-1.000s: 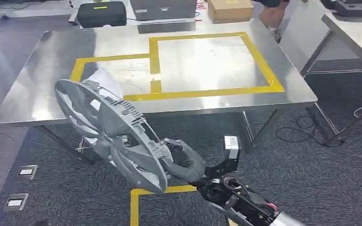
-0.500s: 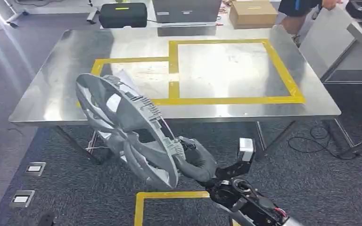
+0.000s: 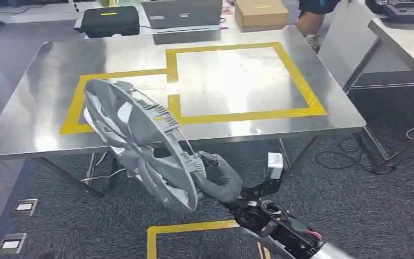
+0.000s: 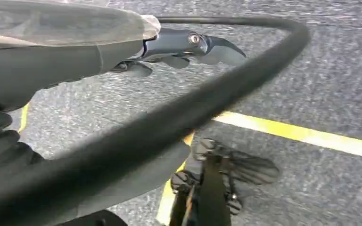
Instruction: Take the parts from the cabinet and place them on the table.
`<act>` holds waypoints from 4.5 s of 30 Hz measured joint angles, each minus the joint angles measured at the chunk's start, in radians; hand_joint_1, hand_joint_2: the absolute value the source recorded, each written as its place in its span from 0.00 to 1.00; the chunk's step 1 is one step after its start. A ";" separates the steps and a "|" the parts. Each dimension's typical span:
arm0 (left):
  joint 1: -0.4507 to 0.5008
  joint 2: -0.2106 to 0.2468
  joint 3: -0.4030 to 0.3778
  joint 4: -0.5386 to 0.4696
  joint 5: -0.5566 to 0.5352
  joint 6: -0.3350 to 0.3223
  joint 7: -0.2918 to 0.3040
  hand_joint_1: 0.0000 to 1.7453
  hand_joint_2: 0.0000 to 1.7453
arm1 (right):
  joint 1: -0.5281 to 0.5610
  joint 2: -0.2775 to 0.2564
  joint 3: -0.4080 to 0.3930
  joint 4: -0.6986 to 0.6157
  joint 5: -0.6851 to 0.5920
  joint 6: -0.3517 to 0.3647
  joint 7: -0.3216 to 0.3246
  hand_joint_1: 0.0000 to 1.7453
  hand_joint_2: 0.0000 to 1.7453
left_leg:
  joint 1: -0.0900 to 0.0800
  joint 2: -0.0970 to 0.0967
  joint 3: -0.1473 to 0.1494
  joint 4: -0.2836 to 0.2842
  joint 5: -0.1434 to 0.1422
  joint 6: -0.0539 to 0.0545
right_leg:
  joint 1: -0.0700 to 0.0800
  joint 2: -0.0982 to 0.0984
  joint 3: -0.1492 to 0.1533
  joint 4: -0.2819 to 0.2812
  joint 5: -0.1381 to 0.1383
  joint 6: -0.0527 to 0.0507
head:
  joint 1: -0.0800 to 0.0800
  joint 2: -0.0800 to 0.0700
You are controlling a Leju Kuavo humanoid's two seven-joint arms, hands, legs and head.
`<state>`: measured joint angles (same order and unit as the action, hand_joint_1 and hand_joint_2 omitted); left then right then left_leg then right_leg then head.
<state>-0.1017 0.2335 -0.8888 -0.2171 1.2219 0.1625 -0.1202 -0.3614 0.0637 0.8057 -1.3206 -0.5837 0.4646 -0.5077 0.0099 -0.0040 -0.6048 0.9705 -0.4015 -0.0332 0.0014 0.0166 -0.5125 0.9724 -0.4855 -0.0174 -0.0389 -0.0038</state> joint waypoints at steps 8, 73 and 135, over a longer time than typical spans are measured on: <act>-0.002 0.000 0.000 0.000 0.000 0.000 0.001 0.00 1.00 | -0.006 -0.005 -0.009 -0.032 -0.002 -0.011 -0.005 1.00 1.00 | 0.006 0.002 0.032 -0.021 -0.021 0.042 | -0.006 -0.008 -0.105 0.226 -0.113 0.034 | 0.031 0.000; -0.003 -0.002 -0.001 0.000 -0.012 -0.011 -0.018 0.00 1.00 | -0.350 -0.058 -0.083 0.226 1.391 -0.857 0.633 1.00 1.00 | -0.002 -0.006 0.067 -0.027 -0.051 0.010 | -0.003 -0.005 -0.065 0.006 0.056 0.012 | 0.029 0.000; 0.004 0.006 -0.011 0.000 -0.016 -0.004 -0.036 0.00 0.00 | -0.208 -0.047 -0.117 0.001 0.606 -0.773 0.038 0.00 0.00 | -0.004 -0.006 0.070 -0.018 -0.055 0.017 | -0.005 -0.005 -0.060 0.003 0.057 0.016 | 0.023 0.000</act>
<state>-0.0982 0.2392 -0.9003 -0.2171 1.2062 0.1583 -0.1564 -0.5698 0.0164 0.6882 -1.3201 0.0223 -0.3083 -0.4696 0.0062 -0.0096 -0.5352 0.9523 -0.4568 -0.0166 -0.0037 0.0114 -0.5730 0.9752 -0.4289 -0.0016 -0.0156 -0.0038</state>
